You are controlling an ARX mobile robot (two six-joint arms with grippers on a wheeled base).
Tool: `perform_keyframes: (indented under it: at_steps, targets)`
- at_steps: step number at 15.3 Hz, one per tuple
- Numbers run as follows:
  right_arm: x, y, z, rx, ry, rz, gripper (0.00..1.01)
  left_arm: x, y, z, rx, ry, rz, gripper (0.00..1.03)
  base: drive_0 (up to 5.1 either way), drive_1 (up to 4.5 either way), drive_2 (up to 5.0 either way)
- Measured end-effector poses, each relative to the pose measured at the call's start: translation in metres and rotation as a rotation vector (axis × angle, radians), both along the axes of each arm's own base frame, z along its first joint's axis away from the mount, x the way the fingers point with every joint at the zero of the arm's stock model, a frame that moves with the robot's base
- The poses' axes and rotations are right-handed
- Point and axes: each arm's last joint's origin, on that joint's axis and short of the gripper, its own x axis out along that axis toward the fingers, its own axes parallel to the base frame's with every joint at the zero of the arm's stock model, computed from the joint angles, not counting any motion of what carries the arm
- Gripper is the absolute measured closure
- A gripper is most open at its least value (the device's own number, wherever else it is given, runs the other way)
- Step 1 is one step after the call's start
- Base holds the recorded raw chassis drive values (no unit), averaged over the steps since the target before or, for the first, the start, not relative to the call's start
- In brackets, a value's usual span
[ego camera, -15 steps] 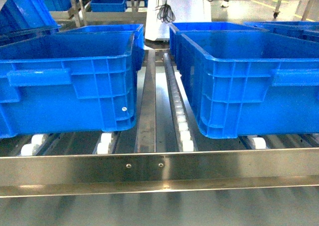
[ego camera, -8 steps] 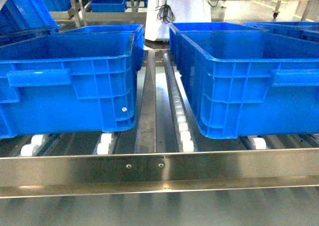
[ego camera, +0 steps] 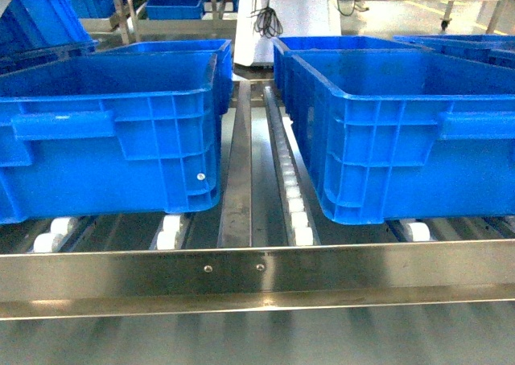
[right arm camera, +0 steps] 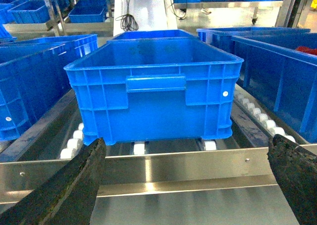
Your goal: Sort blue parts and orange caps into right shelf containers
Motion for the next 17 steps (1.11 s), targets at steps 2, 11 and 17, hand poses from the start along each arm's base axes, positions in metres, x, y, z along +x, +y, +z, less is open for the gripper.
perform_keyframes:
  at_steps: [2,11,17]
  targets:
    - [0.0000,0.0000,0.0000,0.000,0.000,0.000,0.03,0.0000,0.0000,0.0000,0.000,0.000,0.000,0.05,0.0,0.00,0.0]
    - [0.0000,0.0000,0.0000,0.000,0.000,0.000,0.03,0.0000,0.0000,0.0000,0.000,0.000,0.000,0.05,0.0,0.00,0.0]
    - [0.0000,0.0000,0.0000,0.000,0.000,0.000,0.03,0.0000,0.0000,0.0000,0.000,0.000,0.000,0.05,0.0,0.00,0.0]
